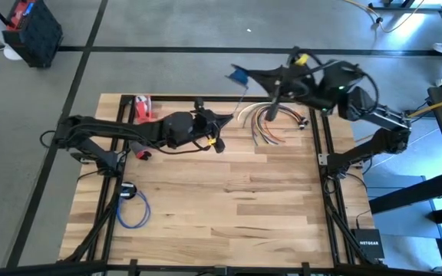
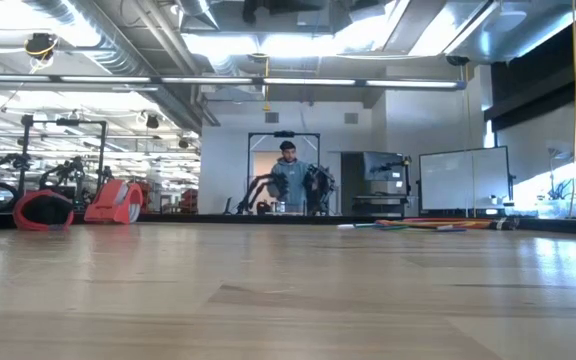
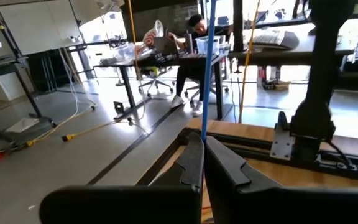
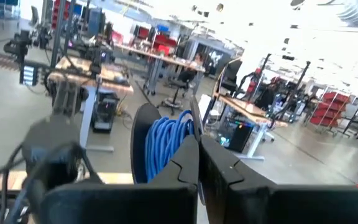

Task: Coil cords
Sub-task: Coil the blue cable wire on the black spool

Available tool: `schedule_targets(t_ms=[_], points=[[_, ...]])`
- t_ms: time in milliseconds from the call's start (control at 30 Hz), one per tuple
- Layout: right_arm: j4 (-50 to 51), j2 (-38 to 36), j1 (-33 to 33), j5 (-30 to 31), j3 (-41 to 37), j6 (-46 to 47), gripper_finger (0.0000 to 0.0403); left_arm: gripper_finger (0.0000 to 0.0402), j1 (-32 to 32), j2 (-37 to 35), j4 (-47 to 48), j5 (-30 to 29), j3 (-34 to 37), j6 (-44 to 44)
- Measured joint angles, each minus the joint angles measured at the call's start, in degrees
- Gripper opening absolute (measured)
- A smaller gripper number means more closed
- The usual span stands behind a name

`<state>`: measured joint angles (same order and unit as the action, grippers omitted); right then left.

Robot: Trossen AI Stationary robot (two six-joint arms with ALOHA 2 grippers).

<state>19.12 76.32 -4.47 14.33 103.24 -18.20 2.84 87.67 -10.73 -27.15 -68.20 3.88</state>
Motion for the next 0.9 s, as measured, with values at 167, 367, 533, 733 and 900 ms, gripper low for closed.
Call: schedule_targets(t_ms=[167, 367, 533, 733, 900], points=[[2.06, -2.07, 0.00, -0.27, 0.07, 0.41, 0.0005, 0.0000, 0.54, 0.03, 0.24, -0.05, 0.07, 0.20], [11.35, -3.22, 0.42, -3.37, 0.29, 0.57, 0.0005, 0.0000, 0.69, -1.38, 2.55, -4.49, 0.28, 3.84], [18.13, -3.33, 2.28, -3.38, 0.50, -0.25, 0.0005, 0.0000, 1.77, -4.83, 5.34, -8.77, 0.37, 5.45], [25.81, -2.45, 5.08, -0.92, 0.52, -1.79, 0.0005, 0.0000, 3.44, -10.47, 9.45, -8.94, 0.37, 4.18], [32.75, -0.38, 6.01, 4.04, 0.50, -3.32, 0.0005, 0.0000, 3.16, -14.58, 10.73, -8.80, 0.35, 2.26]])
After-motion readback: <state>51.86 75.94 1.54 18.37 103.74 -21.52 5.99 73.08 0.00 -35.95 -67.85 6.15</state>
